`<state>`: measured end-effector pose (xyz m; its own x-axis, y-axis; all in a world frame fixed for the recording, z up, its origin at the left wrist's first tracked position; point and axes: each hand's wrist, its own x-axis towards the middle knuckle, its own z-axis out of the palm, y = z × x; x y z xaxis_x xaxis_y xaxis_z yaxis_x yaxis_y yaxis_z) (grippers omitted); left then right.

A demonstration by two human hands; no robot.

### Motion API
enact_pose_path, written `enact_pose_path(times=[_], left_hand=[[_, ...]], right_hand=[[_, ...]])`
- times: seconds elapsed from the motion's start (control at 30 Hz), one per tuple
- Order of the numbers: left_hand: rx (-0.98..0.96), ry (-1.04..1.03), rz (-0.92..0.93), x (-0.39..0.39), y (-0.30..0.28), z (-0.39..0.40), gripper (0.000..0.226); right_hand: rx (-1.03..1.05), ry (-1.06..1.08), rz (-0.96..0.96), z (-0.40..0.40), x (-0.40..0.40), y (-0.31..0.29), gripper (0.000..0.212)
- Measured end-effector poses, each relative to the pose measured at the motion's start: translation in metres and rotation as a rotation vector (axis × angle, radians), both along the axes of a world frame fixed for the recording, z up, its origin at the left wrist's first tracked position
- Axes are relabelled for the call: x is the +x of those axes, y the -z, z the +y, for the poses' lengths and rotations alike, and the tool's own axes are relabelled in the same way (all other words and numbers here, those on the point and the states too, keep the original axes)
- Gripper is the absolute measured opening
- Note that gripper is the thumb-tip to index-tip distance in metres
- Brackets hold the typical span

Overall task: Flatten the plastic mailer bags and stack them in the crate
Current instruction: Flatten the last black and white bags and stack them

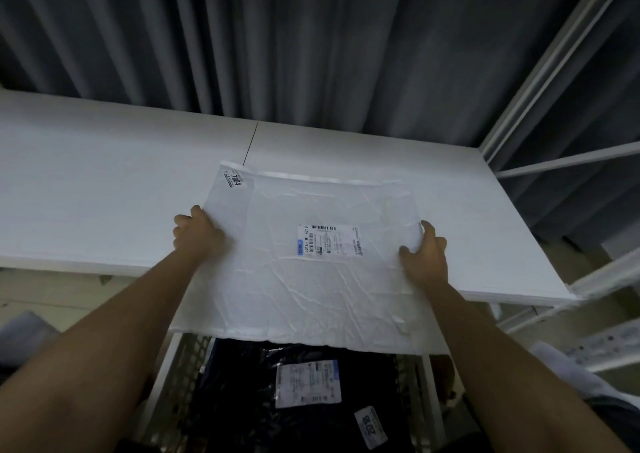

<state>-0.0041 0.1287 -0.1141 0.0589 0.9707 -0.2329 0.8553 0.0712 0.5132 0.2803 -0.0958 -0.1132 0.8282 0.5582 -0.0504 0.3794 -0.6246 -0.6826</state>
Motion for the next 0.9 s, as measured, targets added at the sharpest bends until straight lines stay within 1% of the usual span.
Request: enact_pose_path(times=[0.1, 0.2, 0.3, 0.37, 0.47, 0.6, 0.7, 0.8, 0.9], left_hand=[[-0.016, -0.005, -0.035, -0.017, -0.004, -0.022, 0.058], [0.006, 0.046, -0.079, -0.032, -0.004, -0.045, 0.066], [0.035, 0.100, -0.112, -0.050, -0.002, -0.070, 0.065], [0.010, 0.123, -0.133, -0.059, 0.002, -0.081, 0.065], [-0.042, 0.151, -0.121, -0.074, 0.009, -0.098, 0.067], [-0.113, 0.200, -0.110, -0.087, 0.021, -0.112, 0.073], [-0.139, 0.240, -0.069, -0.092, 0.034, -0.119, 0.077], [-0.204, 0.308, 0.014, -0.096, 0.043, -0.127, 0.081], [-0.220, 0.382, 0.090, -0.099, 0.055, -0.134, 0.083]], right_hand=[[0.062, 0.026, 0.038, -0.027, -0.021, 0.001, 0.062], [0.075, 0.018, 0.055, -0.050, -0.039, 0.008, 0.064], [0.035, -0.054, 0.095, -0.073, -0.055, 0.014, 0.072], [-0.007, -0.117, 0.115, -0.086, -0.062, 0.018, 0.077], [-0.050, -0.130, 0.159, -0.109, -0.072, 0.026, 0.083], [-0.148, -0.189, 0.133, -0.131, -0.074, 0.039, 0.094], [-0.263, -0.216, 0.149, -0.139, -0.075, 0.047, 0.099], [-0.422, -0.234, 0.196, -0.144, -0.079, 0.055, 0.098], [-0.558, -0.271, 0.212, -0.147, -0.082, 0.067, 0.093]])
